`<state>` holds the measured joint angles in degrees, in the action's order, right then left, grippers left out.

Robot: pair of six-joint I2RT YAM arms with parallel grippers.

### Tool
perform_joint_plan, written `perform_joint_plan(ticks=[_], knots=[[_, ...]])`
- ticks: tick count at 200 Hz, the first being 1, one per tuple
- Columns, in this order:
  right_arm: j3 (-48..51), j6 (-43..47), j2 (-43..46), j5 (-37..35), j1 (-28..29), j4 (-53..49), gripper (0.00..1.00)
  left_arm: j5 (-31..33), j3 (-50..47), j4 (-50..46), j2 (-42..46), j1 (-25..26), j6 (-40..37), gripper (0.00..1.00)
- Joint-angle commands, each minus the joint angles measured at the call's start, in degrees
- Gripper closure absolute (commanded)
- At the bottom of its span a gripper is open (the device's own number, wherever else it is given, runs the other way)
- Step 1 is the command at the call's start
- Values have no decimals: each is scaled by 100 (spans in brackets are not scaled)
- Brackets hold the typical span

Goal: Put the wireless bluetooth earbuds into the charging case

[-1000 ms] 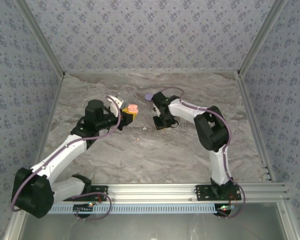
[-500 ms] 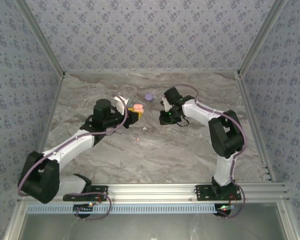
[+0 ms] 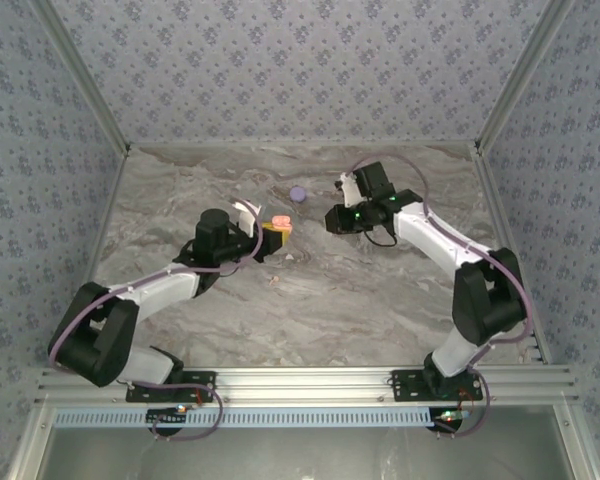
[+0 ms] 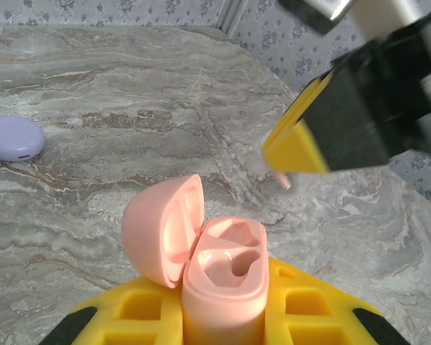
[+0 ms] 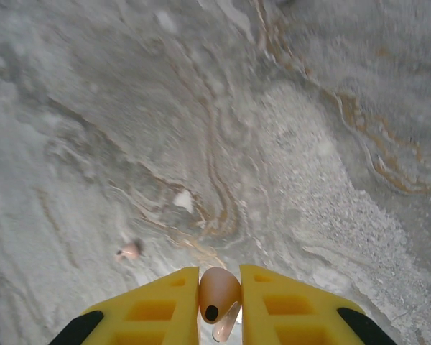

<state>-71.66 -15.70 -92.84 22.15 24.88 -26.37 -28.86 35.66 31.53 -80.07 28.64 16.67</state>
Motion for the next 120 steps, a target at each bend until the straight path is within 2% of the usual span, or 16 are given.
perform_joint_plan(ticks=[1,45,120], knots=[[-50,-54,306,476,-46,176,81,23,-54,883,-95,122,131,90],[-155,-149,675,1028,-34,587,81,177,-69,1470,-251,332,277,90],[-539,47,1024,1064,230,590,80,87,132,1699,-364,582,265,90]])
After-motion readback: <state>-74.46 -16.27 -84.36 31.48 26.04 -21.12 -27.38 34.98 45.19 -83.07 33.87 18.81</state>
